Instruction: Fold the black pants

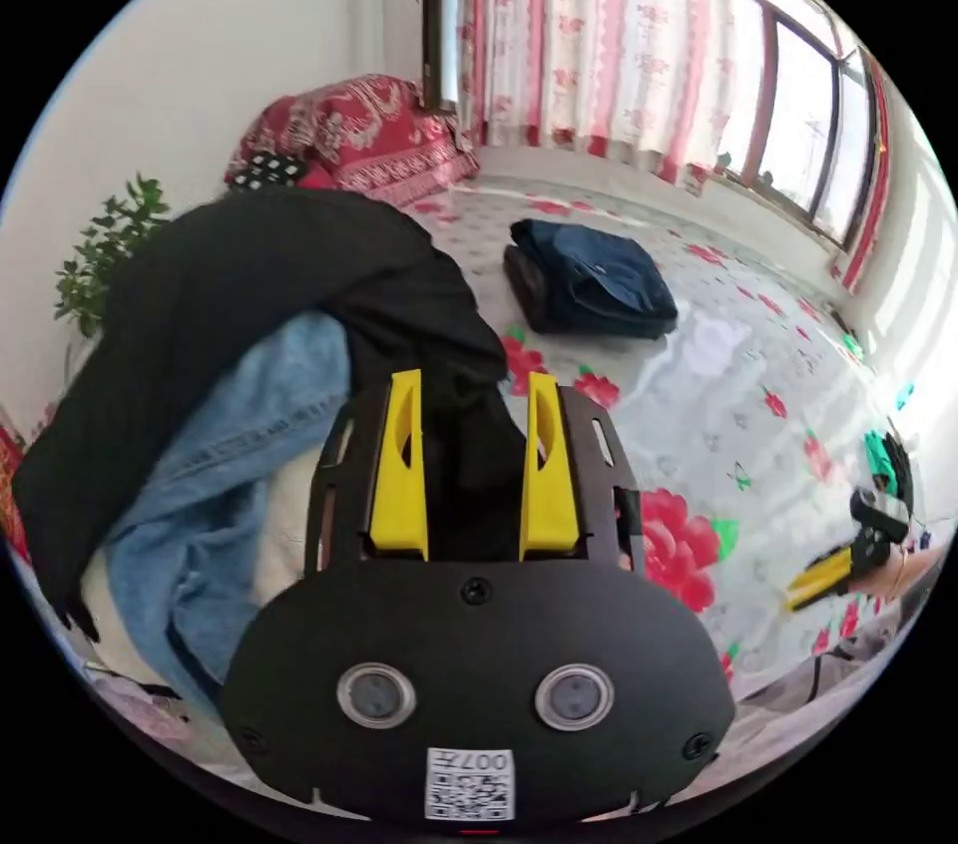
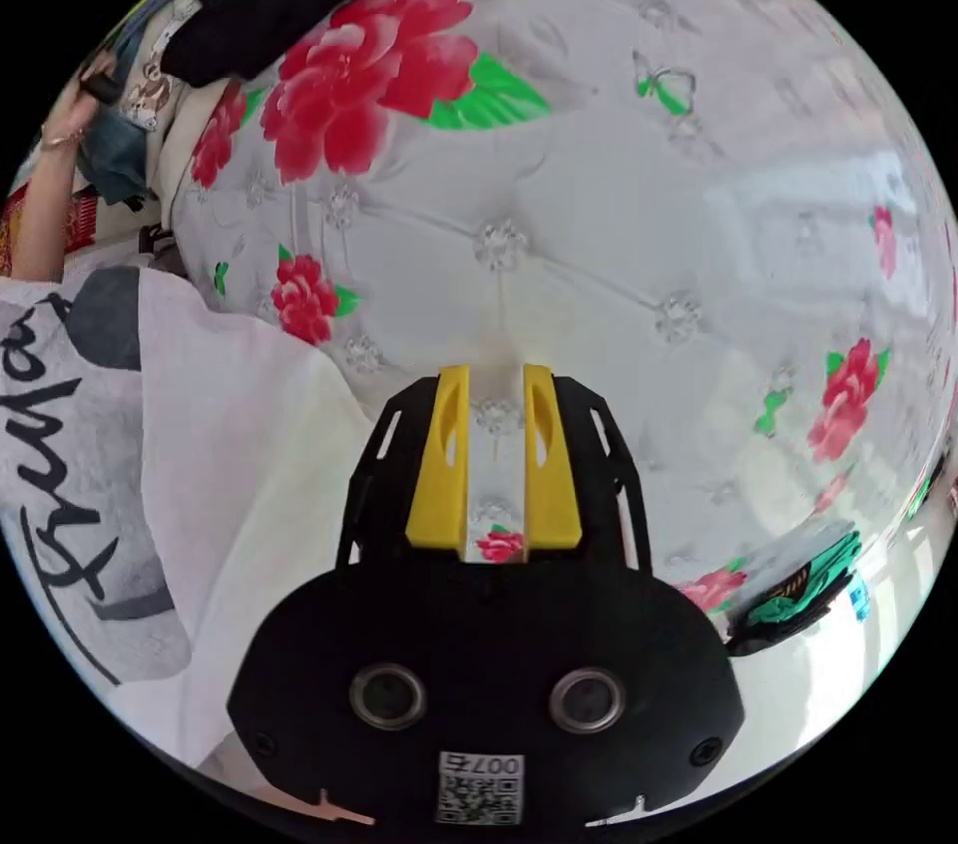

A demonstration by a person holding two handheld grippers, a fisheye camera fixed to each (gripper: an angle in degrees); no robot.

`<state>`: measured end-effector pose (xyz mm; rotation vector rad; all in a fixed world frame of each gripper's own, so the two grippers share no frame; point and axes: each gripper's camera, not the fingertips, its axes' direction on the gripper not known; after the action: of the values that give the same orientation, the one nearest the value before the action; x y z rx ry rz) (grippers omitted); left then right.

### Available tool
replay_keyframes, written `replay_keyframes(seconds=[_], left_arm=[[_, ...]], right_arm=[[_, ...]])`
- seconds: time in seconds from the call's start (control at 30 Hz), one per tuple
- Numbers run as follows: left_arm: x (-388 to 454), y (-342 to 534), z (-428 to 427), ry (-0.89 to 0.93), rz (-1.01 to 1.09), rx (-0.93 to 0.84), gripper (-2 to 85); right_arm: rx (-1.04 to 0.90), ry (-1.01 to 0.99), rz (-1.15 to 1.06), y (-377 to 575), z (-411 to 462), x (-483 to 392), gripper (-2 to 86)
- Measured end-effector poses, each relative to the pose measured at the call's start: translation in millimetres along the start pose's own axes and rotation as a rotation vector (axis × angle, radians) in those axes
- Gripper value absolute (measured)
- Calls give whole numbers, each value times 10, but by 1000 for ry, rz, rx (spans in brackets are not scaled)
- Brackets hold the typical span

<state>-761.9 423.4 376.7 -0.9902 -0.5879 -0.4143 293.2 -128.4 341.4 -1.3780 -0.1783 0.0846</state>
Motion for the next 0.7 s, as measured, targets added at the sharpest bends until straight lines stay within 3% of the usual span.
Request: replay_keyframes(seconds=[0.03, 0.17, 0.27, 0.3, 0.33, 0.47, 0.53, 0.7], left_arm=[[-70, -98, -180, -156, -70, 47, 113], [-213, -298, -461, -335, -81, 48, 128], [-387, -359, -220, -394, -54, -118, 143], [-490, -360, -8, -374, -63, -249, 139], [-563, -338, 136, -315, -76, -335, 130], [-509, -386, -269, -184, -74, -257, 6], [-367, -358, -748, 25, -73, -121, -5], [440, -95, -1447, 461, 117, -39, -9]], right_arm=[[138, 47, 30, 109, -35, -60, 75], [214, 179, 31, 265, 135, -193, 61], [259, 161, 79, 400, 220, -200, 56], [257, 152, 79, 429, 243, -204, 55], [241, 127, 89, 491, 293, -210, 51], [307, -48, 95, 936, 422, -231, 43], [389, -82, 134, 1230, 445, -203, 39], [544, -168, 188, 2011, 590, -118, 41]])
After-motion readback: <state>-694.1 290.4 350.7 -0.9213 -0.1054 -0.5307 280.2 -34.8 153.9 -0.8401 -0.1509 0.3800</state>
